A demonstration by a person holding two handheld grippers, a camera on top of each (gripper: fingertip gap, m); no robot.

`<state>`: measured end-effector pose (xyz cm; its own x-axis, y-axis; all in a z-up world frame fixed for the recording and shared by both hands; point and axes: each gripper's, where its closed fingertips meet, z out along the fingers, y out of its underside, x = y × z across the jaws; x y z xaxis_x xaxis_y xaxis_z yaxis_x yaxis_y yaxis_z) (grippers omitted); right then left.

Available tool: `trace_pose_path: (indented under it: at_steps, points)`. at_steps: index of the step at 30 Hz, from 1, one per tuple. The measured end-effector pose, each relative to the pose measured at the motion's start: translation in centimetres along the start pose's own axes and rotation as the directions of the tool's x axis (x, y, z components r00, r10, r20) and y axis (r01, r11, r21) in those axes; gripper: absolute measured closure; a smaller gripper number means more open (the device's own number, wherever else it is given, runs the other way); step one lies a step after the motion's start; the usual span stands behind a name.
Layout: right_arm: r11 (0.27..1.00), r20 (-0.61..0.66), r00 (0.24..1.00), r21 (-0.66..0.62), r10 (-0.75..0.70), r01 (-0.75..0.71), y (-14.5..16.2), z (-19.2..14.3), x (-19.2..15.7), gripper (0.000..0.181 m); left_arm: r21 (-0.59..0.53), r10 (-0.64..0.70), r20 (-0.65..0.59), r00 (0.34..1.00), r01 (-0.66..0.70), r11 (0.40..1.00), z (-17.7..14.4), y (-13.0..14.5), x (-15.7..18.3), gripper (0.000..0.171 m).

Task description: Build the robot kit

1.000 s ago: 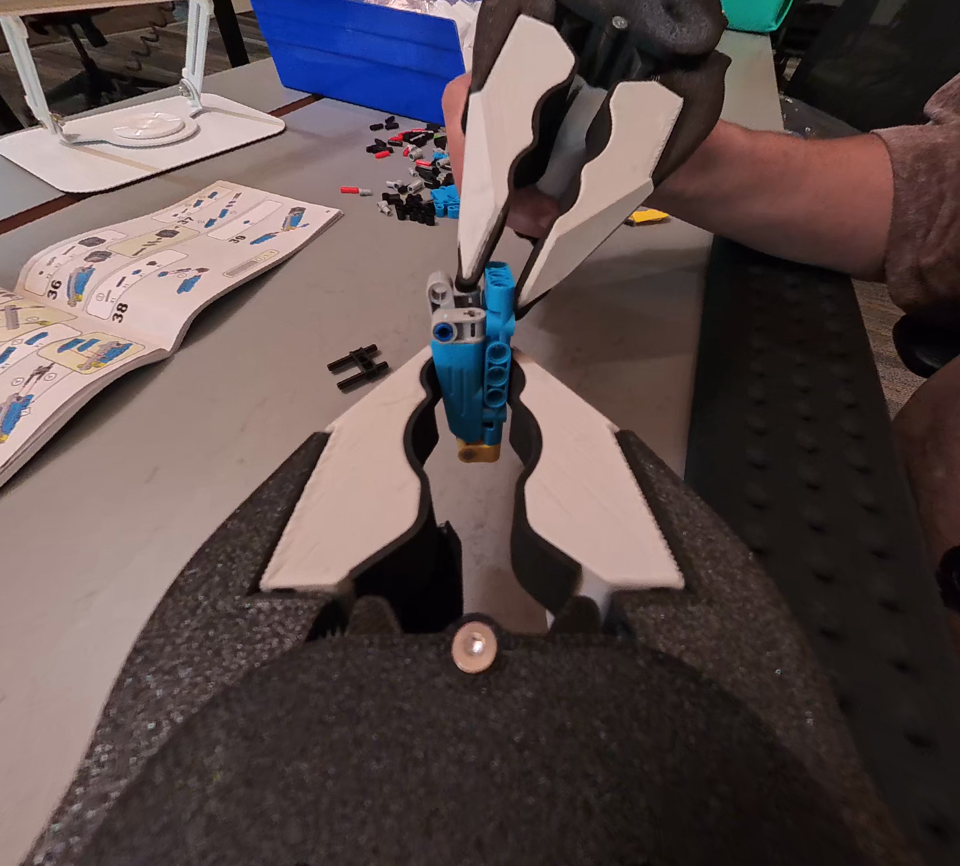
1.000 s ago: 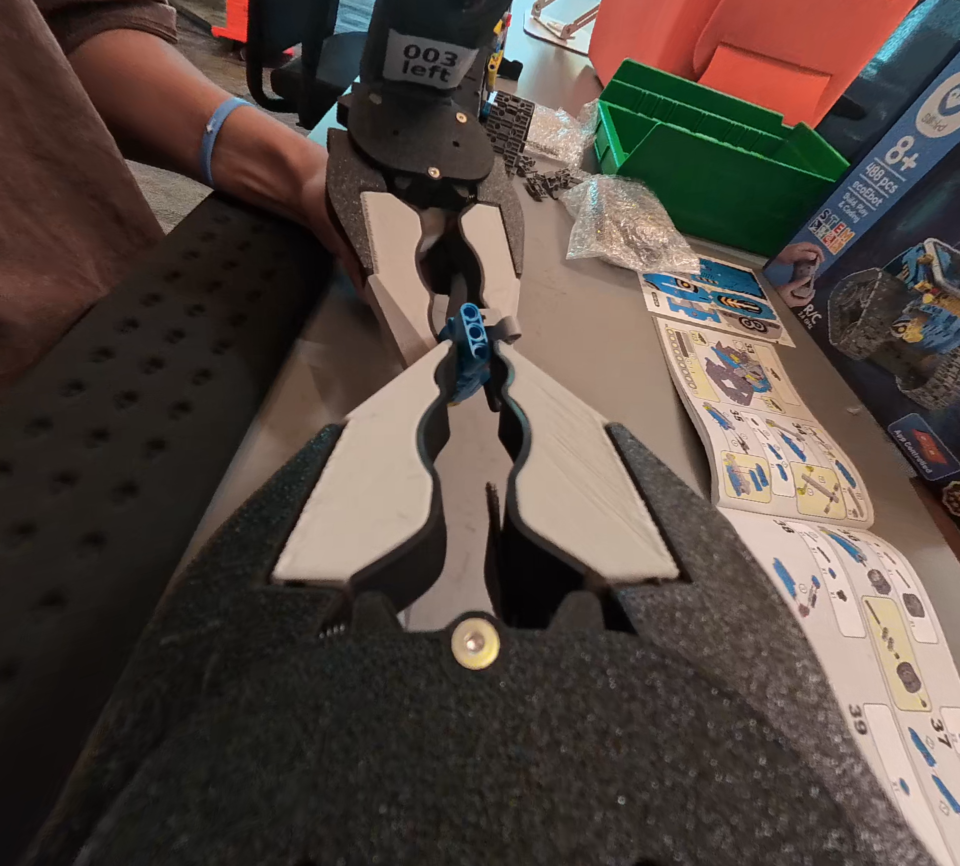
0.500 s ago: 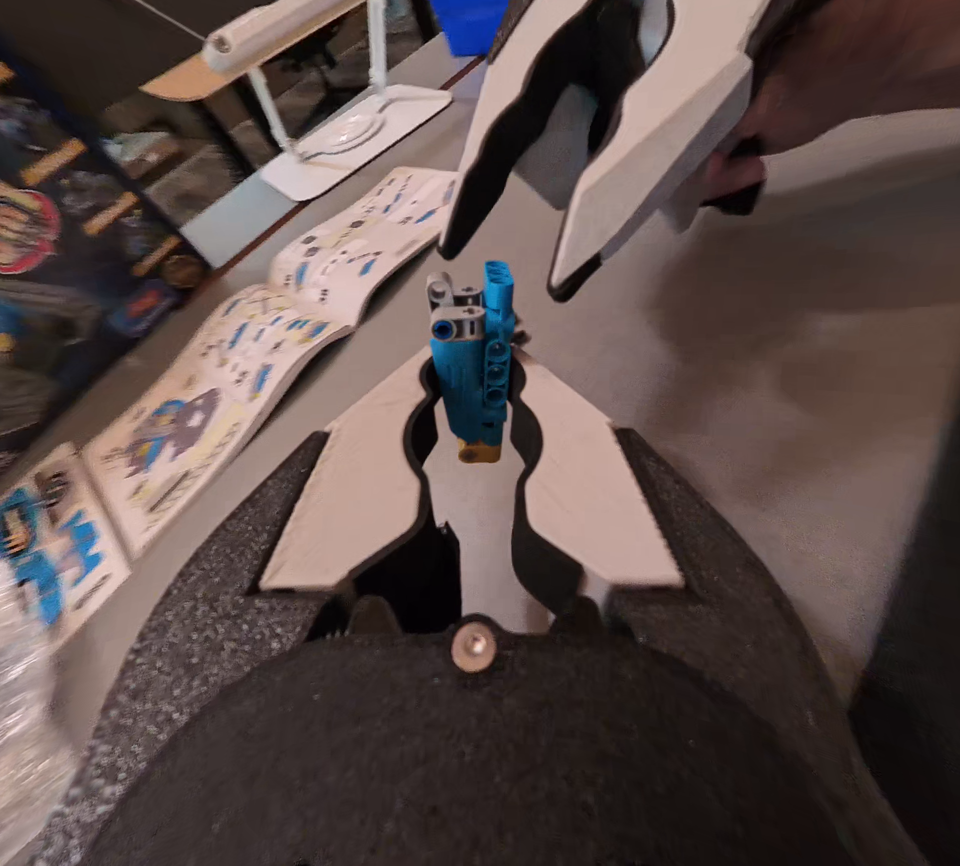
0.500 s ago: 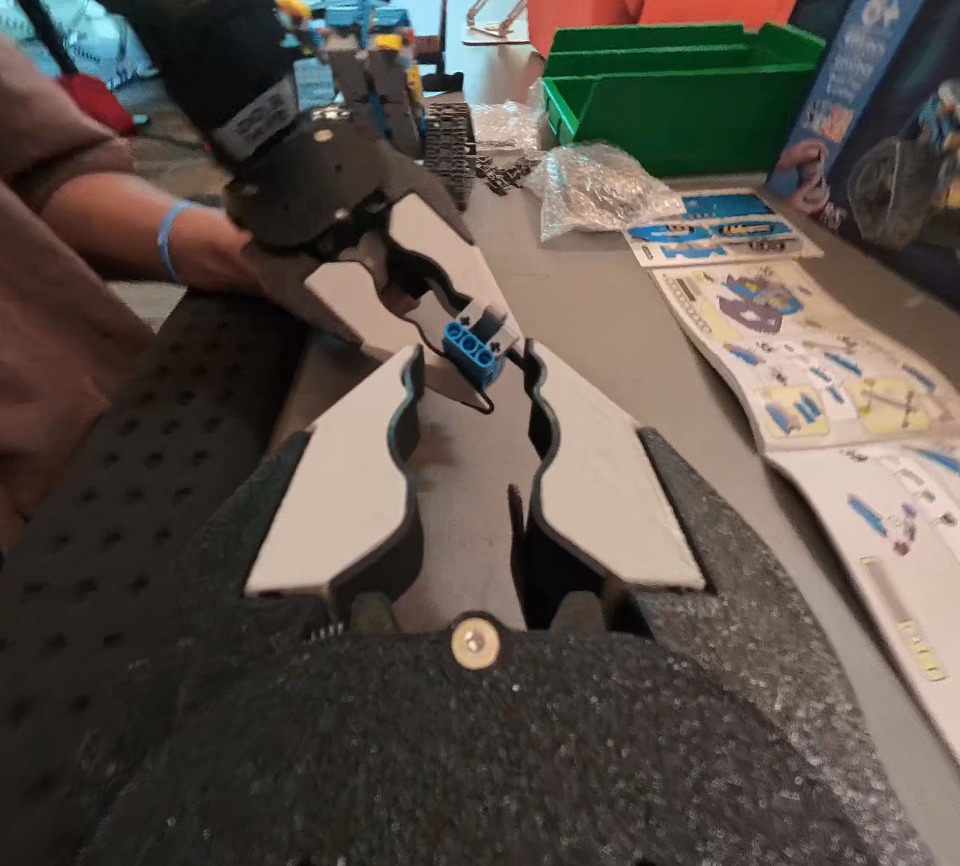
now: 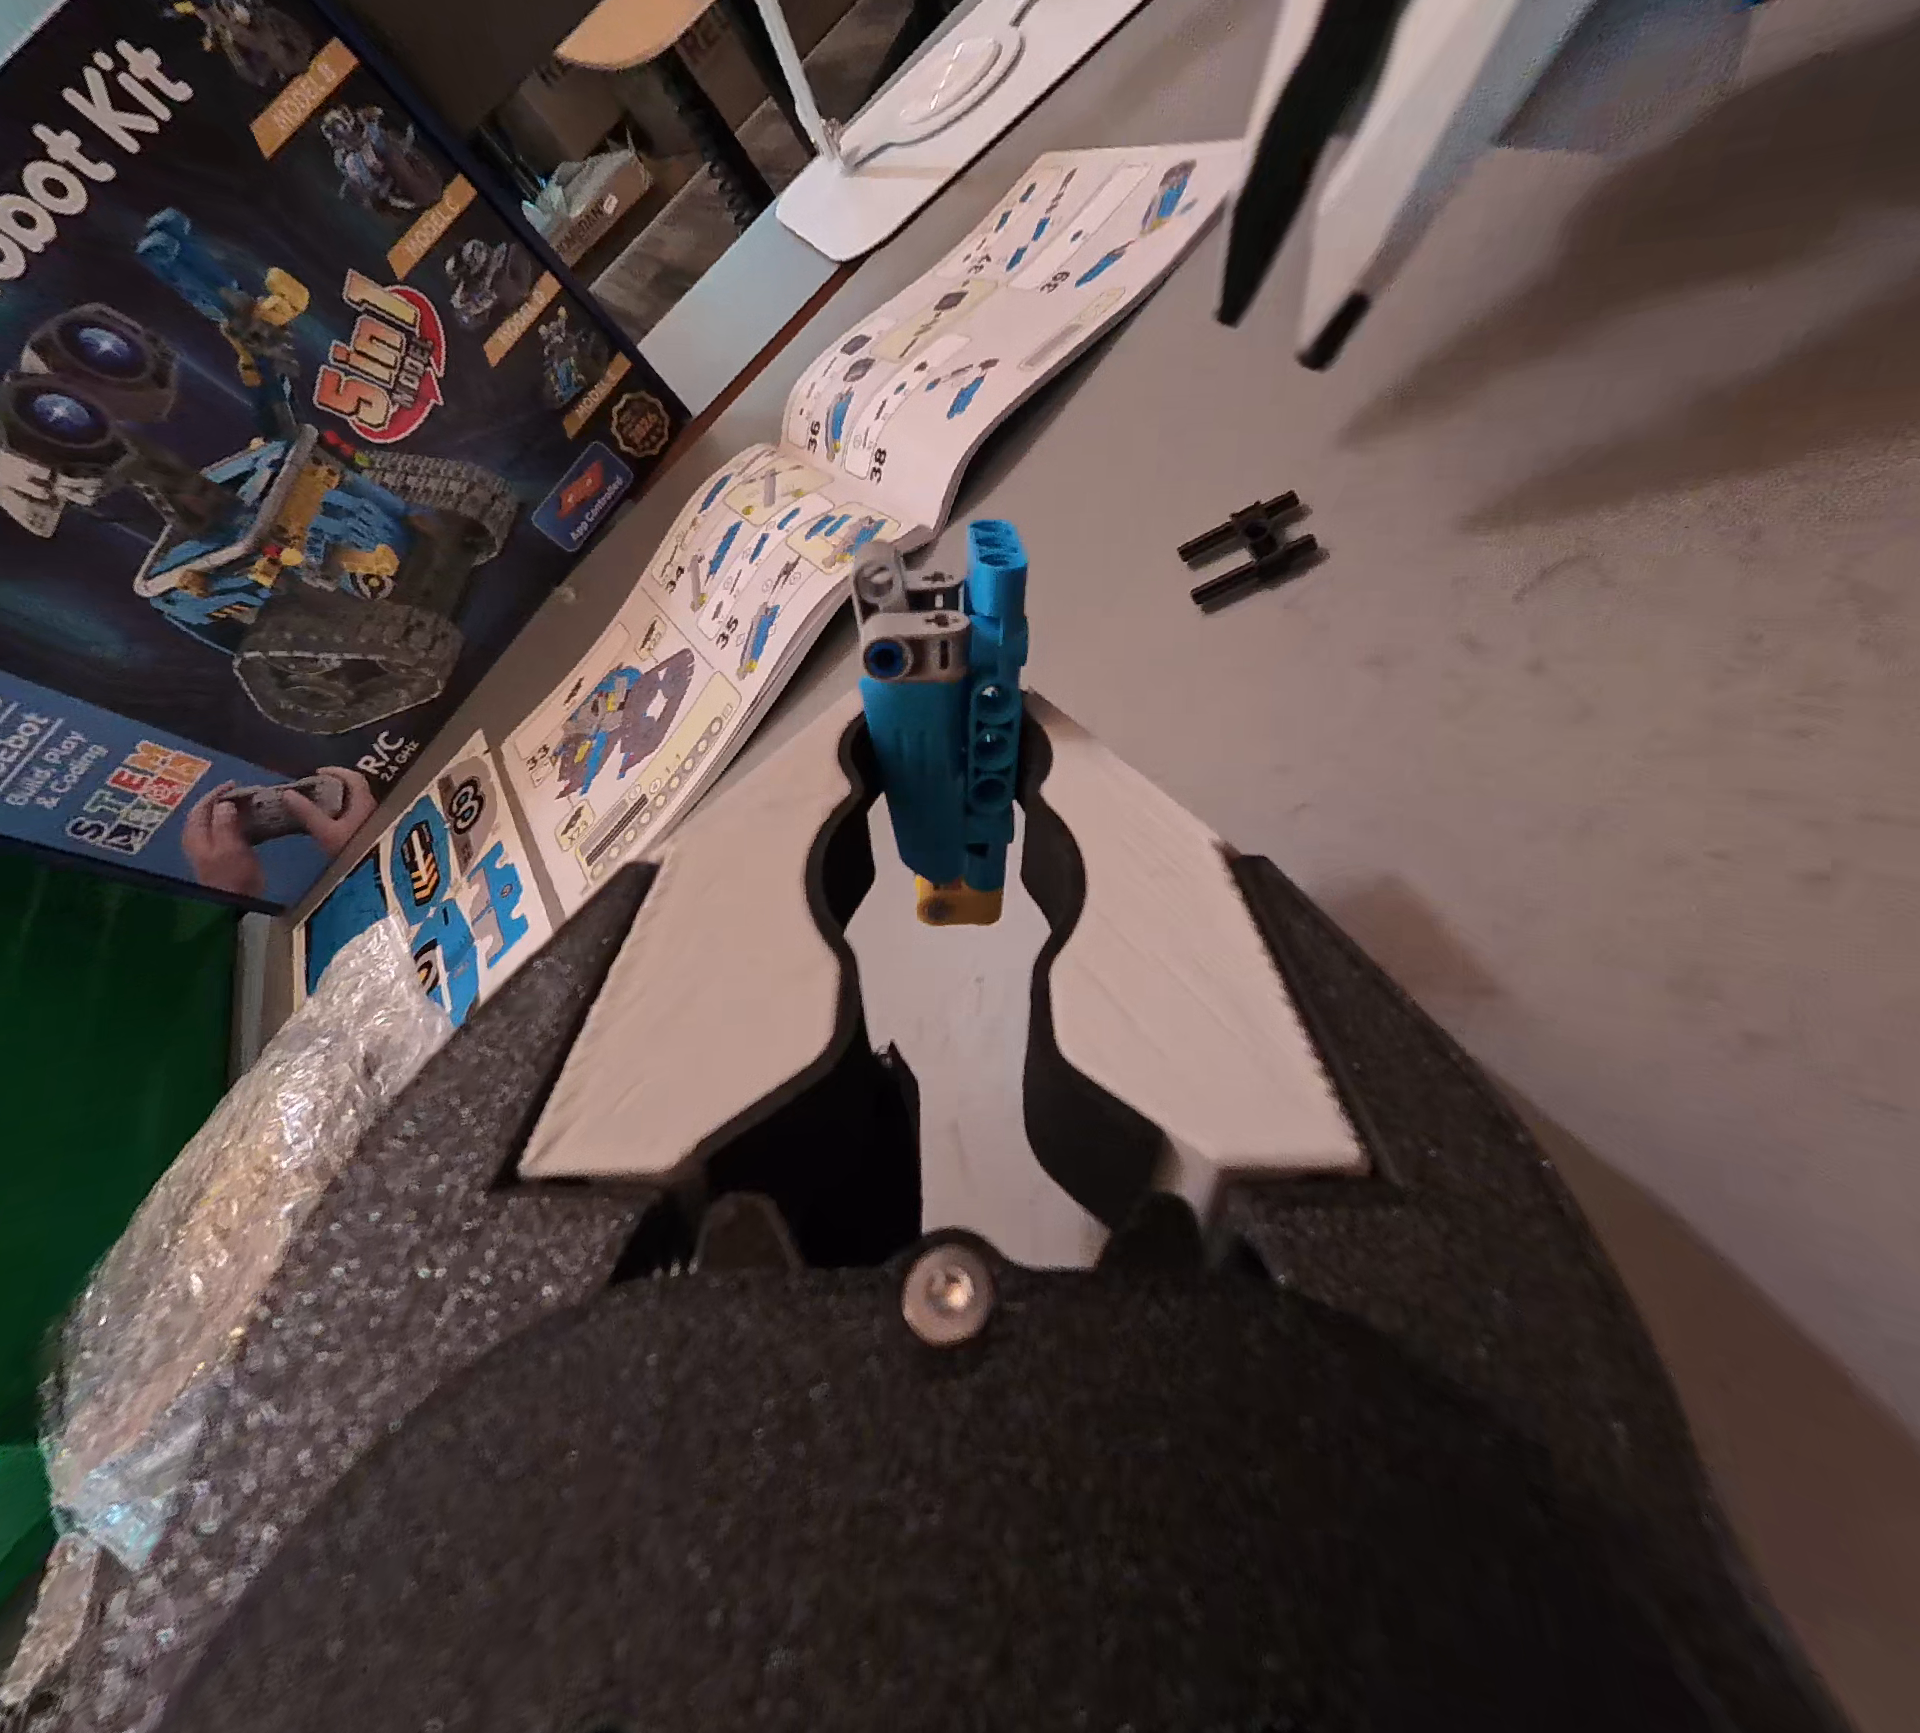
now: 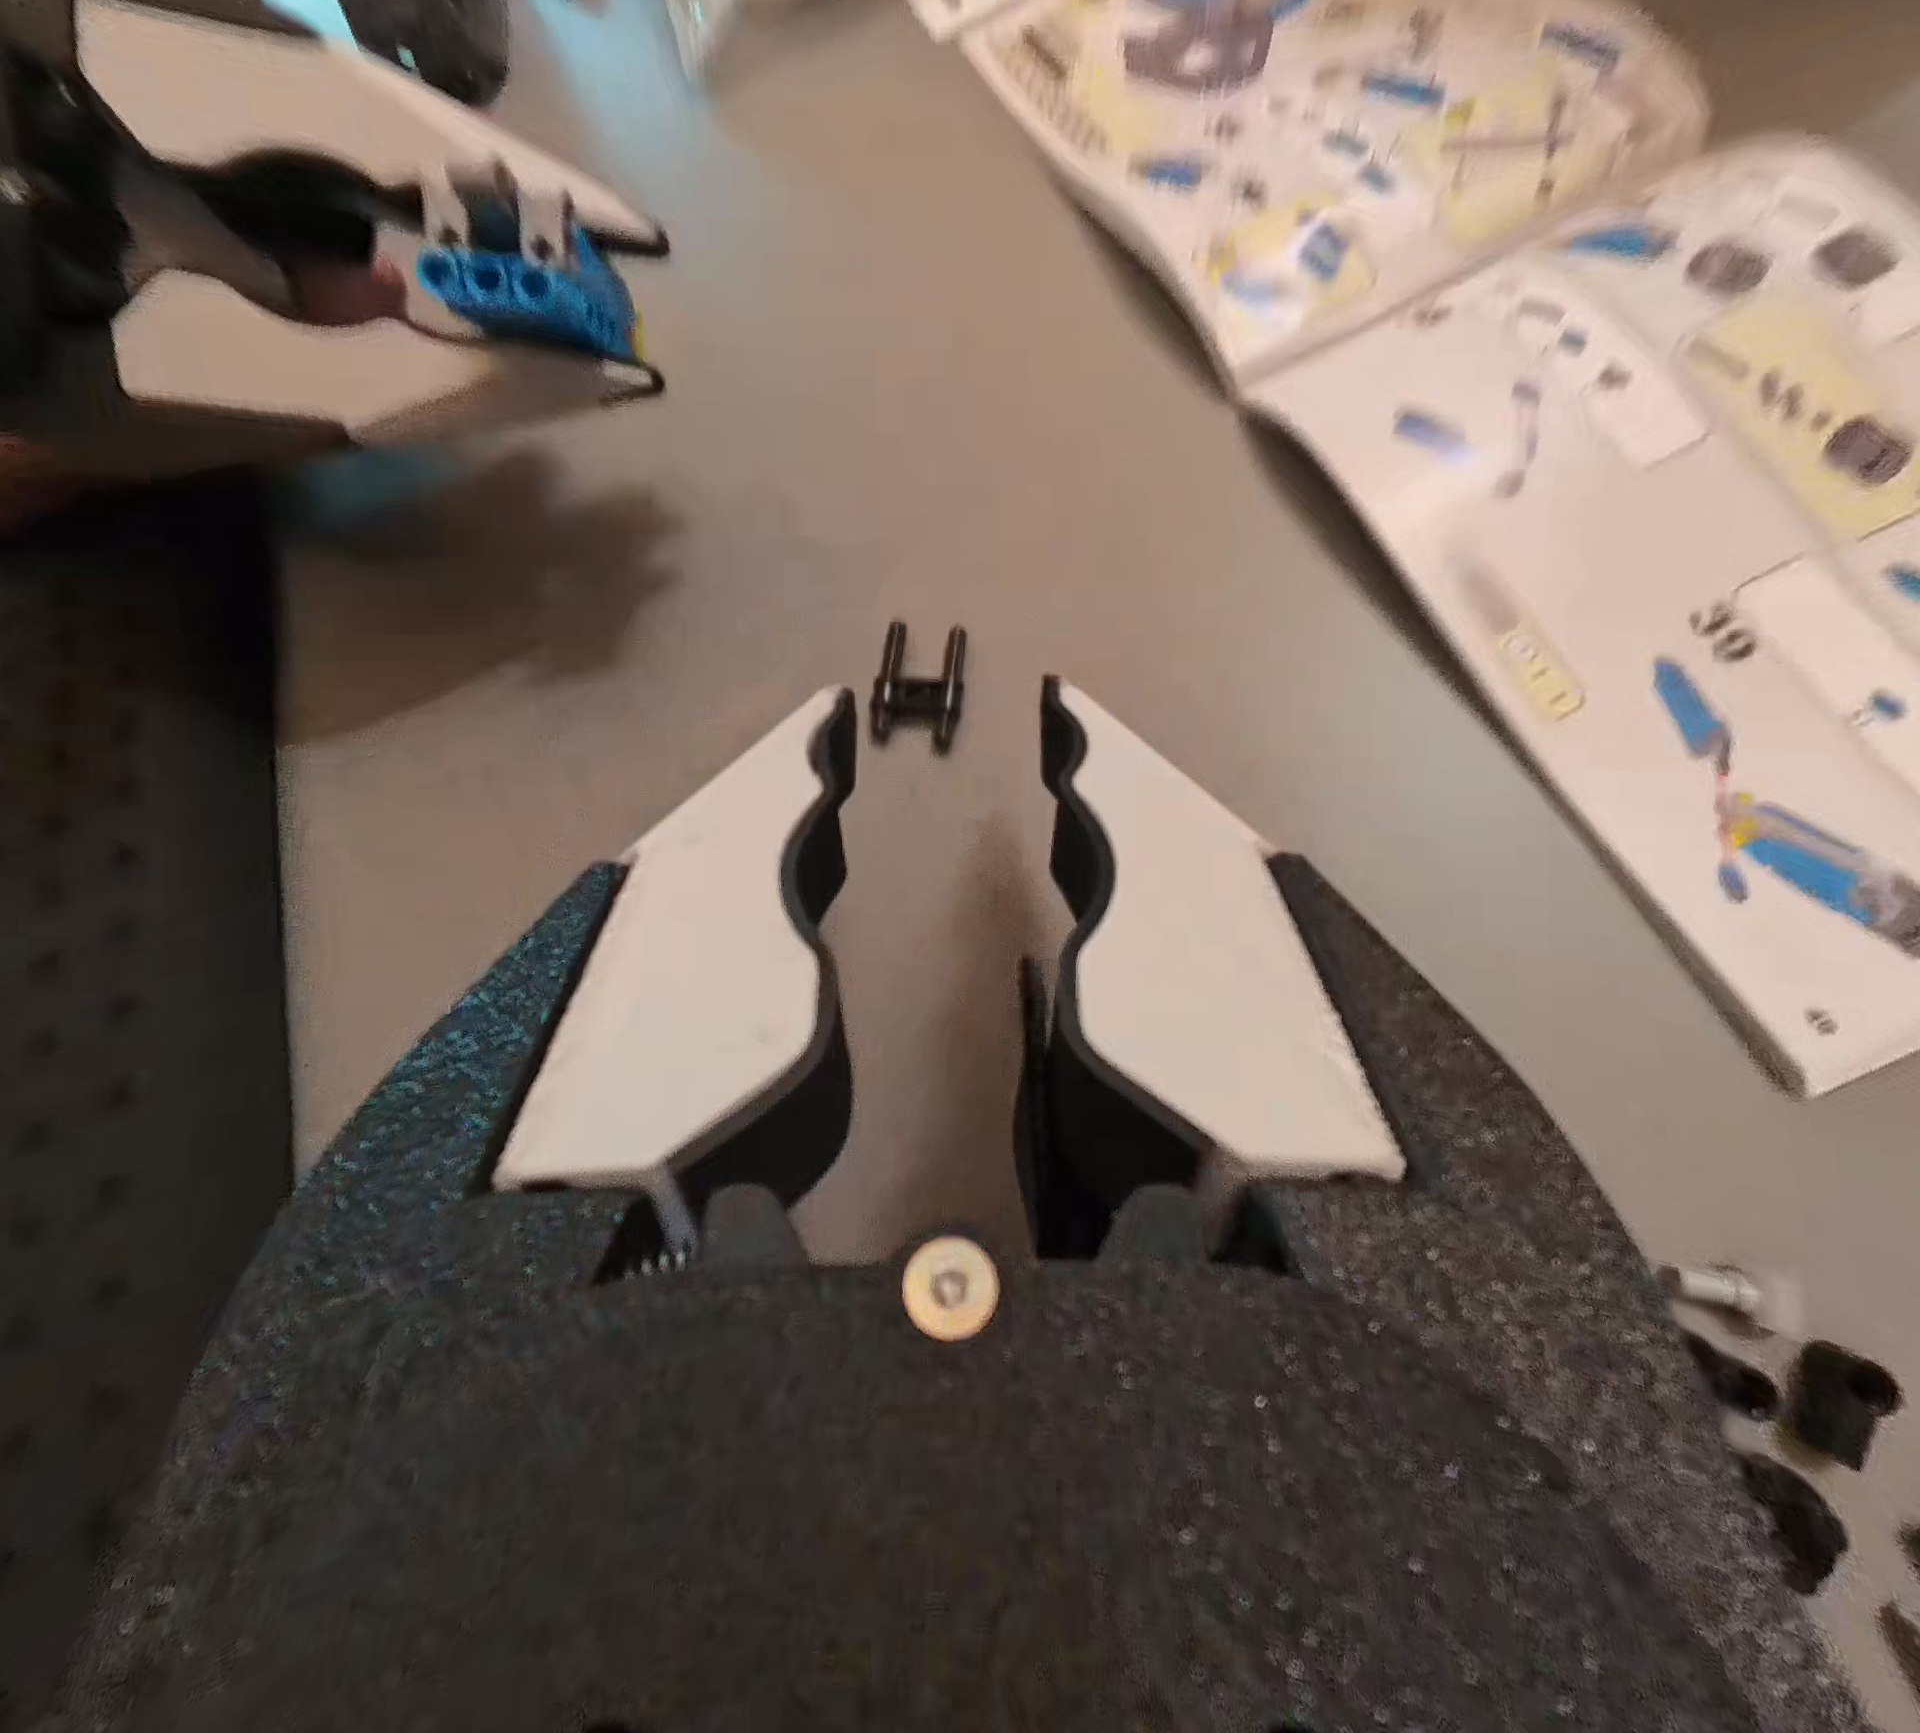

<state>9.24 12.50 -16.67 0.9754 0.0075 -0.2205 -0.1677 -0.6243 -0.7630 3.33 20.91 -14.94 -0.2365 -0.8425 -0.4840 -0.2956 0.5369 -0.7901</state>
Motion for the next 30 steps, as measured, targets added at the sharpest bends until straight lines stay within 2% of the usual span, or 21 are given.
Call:
trace_pose_path:
  at_steps: [3, 9, 14, 17, 19, 23, 25, 30]
  points:
    - [0.999, 0.028, 1.000, -0.036, -0.001, 0.002, 1.0, 1.3, -0.6, 0.145, -0.009, -0.016, -0.014, 1.000, 0.016, 1.000, 0.1, 0.2, 0.1, 0.149]
    - [0.984, -0.053, 0.990, -0.133, -0.127, 0.119, 2.3, 3.5, -0.9, 0.142, -0.025, 0.013, -0.027, 1.000, -0.013, 1.000, 0.4, 0.5, 0.6, 0.149]
    - [0.972, -0.076, 0.976, -0.140, -0.202, 0.190, 2.3, 4.3, -1.3, 0.157, -0.086, 0.144, -0.008, 0.990, -0.144, 0.986, 1.0, 1.4, 1.3, 0.149]
    - [0.972, -0.071, 0.979, -0.146, -0.193, 0.181, 2.2, 4.2, -1.3, 0.158, -0.083, 0.203, -0.001, 0.979, -0.202, 0.976, 1.0, 1.2, 1.7, 0.149]
    - [0.981, -0.041, 0.984, -0.098, -0.174, 0.170, 1.4, 3.9, -1.9, 0.158, -0.076, 0.189, -0.009, 0.982, -0.189, 0.979, 1.0, 1.1, 1.8, 0.149]
    - [0.978, 0.125, 0.978, 0.144, -0.169, 0.150, -2.6, 1.6, -5.4, 0.158, -0.080, 0.153, -0.017, 0.988, -0.154, 0.985, 1.0, 1.3, 1.6, 0.149]
    - [0.957, 0.154, 0.966, 0.236, -0.206, 0.167, -3.9, 0.5, -6.5, 0.158, -0.070, 0.141, -0.025, 0.990, -0.142, 0.987, 1.0, 1.2, 1.7, 0.149]
    - [0.950, 0.210, 0.952, 0.266, -0.222, 0.162, -4.2, 0.7, -8.3, 0.158, -0.036, 0.074, -0.044, 0.996, -0.076, 0.996, 0.8, 0.6, 1.5, 0.149]
